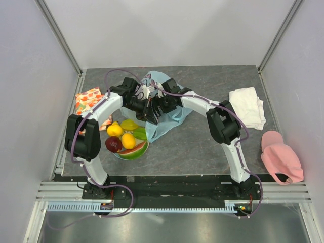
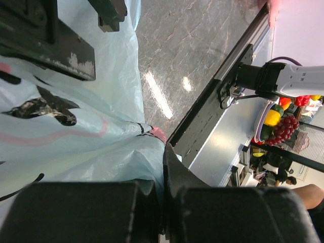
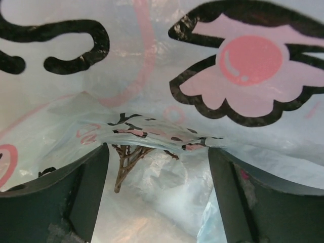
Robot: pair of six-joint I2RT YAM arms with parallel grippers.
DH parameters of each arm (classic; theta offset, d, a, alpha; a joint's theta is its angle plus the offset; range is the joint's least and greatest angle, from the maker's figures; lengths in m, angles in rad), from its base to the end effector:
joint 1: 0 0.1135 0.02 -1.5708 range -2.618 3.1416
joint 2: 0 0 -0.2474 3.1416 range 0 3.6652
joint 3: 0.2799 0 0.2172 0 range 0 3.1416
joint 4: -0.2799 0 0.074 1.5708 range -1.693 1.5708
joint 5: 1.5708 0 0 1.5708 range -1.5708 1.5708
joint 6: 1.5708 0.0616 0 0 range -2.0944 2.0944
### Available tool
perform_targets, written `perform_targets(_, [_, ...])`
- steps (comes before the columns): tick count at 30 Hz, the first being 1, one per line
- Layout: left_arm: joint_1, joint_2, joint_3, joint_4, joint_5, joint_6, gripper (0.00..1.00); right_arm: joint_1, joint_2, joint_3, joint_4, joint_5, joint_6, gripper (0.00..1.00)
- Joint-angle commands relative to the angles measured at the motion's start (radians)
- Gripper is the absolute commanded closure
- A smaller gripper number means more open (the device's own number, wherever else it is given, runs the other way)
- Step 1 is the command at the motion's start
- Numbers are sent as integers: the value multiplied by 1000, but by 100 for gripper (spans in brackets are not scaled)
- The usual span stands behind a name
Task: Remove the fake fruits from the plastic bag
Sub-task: Take out the fake fruit from the plastic bag.
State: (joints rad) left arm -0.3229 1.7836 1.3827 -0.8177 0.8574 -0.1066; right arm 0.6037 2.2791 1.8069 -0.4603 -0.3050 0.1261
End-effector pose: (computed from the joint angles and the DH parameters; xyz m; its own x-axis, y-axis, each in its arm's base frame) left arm 0.2956 -0.1480 0.2218 -0.9335 0.2389 -0.2675 0.3577 0.5664 -0.7424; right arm 0.3791 0.2839 0.1533 -0.7425 -0.3663 -0.5608 -0.6002 0.7356 0.3142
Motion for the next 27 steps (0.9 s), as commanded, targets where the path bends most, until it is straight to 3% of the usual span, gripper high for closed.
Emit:
perform_targets(1, [-2,-13,41,0,17,35,99,-1,-85,8,-20,18,-5,24])
perform_targets(5, [-2,-3,65,3,14,36,98,7,-102,-15,-20,-31,-11,44])
perform_targets(10, [-4,5,87,3,19,31,98,27,-52,-1,-8,-34,-2,49])
perform_targets(14, [-2,4,88,5,22,28,98,41,-7,29,-8,15,10,43])
perform_targets(17, [-2,3,93,5,22,28,98,44,19,42,-8,23,3,45])
perform_targets(20, [-4,7,95,5,14,31,98,42,19,65,-8,44,-25,79])
perform_targets(21, [-4,8,96,6,12,31,98,41,10,75,-11,69,-34,99])
perform_targets(27, [-4,28,127,11,0,27,98,-73,-189,-25,-52,0,-57,100])
